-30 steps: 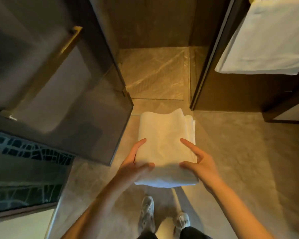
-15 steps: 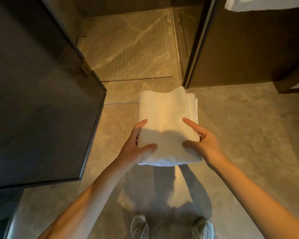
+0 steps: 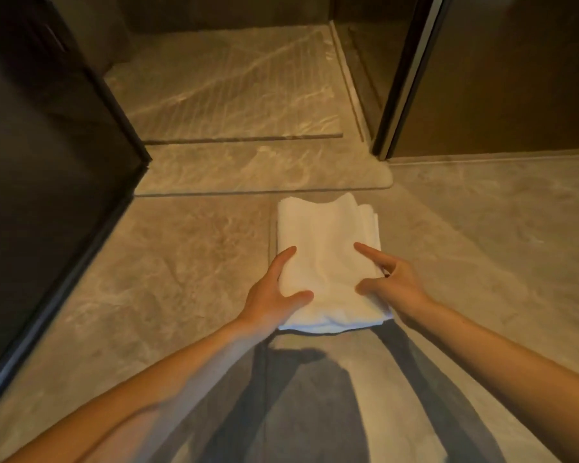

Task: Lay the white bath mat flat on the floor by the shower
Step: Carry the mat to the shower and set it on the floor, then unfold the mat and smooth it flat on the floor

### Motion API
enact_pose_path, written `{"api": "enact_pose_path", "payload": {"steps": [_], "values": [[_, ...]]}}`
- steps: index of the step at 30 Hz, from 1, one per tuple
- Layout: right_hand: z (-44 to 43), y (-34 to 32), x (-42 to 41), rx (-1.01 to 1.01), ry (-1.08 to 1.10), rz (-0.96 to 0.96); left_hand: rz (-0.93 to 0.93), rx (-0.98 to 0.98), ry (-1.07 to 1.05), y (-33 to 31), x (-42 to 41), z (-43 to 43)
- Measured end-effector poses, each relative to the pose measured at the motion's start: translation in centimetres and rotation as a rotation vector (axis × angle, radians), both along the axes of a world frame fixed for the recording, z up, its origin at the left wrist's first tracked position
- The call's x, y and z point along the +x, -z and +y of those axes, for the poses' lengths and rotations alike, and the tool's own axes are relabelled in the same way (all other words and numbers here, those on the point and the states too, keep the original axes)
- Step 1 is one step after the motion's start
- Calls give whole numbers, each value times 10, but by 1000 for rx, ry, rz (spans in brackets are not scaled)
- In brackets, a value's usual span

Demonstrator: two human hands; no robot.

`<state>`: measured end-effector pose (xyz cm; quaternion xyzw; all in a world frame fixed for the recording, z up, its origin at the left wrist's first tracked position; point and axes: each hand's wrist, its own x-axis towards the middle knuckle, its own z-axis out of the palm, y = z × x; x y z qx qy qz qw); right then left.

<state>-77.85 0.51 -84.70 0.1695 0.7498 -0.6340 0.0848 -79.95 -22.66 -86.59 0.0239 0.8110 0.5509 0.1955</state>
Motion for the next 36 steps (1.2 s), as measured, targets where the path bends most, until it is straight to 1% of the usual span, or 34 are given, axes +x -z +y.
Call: {"api": "enact_pose_path", "payload": {"steps": [3,4,5,6,8,9,10,11,13,15,17,20,30,31,33,35,36], "values": [[-2,43,-6,56,-37,-29,-47,-126,38,42,-4,-3],[0,52,-5,96,-43,-41,-37,-204,54,49,-2,-3],[1,57,-4,197,-58,-32,13,-320,80,51,-1,-4],[2,60,-4,379,-89,-7,104,-462,108,50,-1,-4],[0,59,-7,758,-174,69,418,-704,153,46,-9,3],[-5,57,-9,871,-207,125,572,-767,196,44,-15,8],[-11,55,-13,937,-240,189,682,-792,245,44,-21,16],[-19,54,-16,985,-274,236,738,-805,294,45,-25,24],[-33,60,-22,1053,-320,233,730,-827,359,51,-32,36],[-36,74,-22,1094,-348,157,668,-847,397,65,-34,41],[-32,90,-19,1112,-351,133,639,-846,405,79,-31,41],[-28,106,-18,1086,-313,199,661,-857,389,89,-30,41],[-25,106,-20,975,-304,219,678,-851,365,82,-29,43],[-23,105,-21,936,-296,229,675,-855,364,82,-29,43],[-18,100,-19,781,-257,251,660,-870,381,81,-28,43],[-9,92,-9,623,-176,275,637,-852,414,77,-22,43],[-3,89,-1,582,-119,282,638,-821,444,75,-15,44]]}}
